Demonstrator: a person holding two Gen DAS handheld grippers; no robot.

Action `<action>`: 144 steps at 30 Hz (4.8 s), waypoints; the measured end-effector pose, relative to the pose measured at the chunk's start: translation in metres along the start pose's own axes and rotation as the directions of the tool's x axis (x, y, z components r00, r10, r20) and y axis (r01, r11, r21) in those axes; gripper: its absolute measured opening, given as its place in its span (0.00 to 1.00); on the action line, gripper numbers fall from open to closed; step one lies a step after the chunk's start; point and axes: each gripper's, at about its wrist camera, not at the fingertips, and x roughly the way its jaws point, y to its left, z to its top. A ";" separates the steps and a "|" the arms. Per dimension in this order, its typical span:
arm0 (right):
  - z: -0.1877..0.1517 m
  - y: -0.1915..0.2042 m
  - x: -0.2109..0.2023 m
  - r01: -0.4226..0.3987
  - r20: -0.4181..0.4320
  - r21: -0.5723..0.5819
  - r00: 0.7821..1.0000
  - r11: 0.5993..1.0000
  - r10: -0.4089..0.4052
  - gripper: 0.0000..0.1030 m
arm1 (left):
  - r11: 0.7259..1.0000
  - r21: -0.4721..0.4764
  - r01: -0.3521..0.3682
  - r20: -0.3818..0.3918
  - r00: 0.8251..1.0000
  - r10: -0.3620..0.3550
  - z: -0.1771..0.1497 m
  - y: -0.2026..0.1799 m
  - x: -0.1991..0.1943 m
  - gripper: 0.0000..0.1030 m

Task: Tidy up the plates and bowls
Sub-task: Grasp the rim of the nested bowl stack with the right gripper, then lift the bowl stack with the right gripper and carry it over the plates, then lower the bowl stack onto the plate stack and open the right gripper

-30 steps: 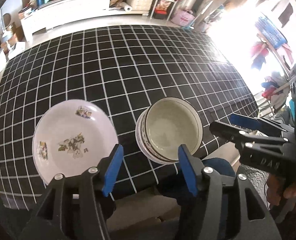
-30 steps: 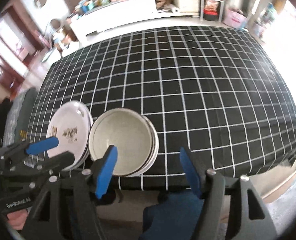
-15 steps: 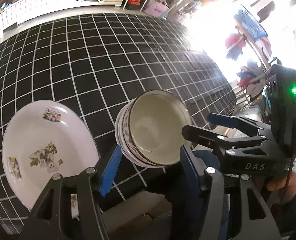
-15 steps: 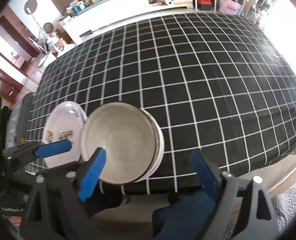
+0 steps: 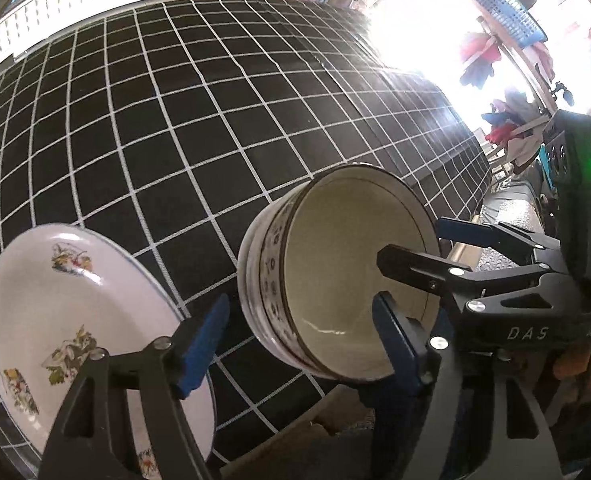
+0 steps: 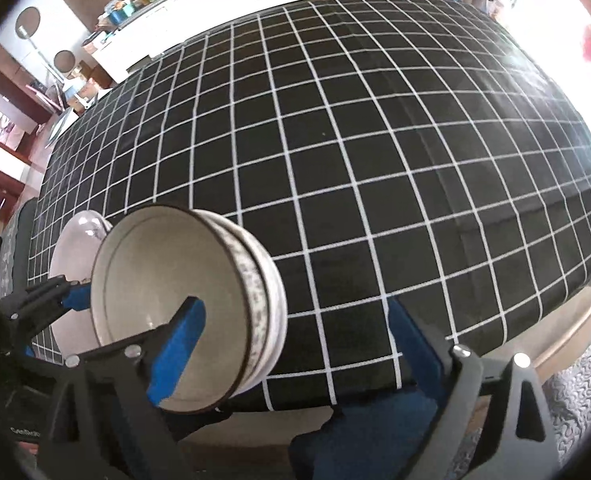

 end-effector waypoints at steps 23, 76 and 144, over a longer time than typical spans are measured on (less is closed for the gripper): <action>-0.006 -0.024 0.021 -0.089 -0.047 0.139 0.994 0.986 0.097 0.92 | 0.998 -0.042 0.036 -0.075 0.996 -0.039 0.000 0.015 0.012 0.70; 0.018 0.046 -0.012 -0.252 -0.073 0.238 0.958 0.938 0.276 0.67 | 0.987 -0.131 -0.092 0.029 0.995 0.097 0.020 -0.026 -0.027 0.73; -0.003 0.123 -0.031 -0.340 -0.074 -0.097 0.940 0.936 0.333 0.67 | 0.876 -0.402 -0.265 0.286 0.873 0.395 -0.093 0.032 -0.162 0.73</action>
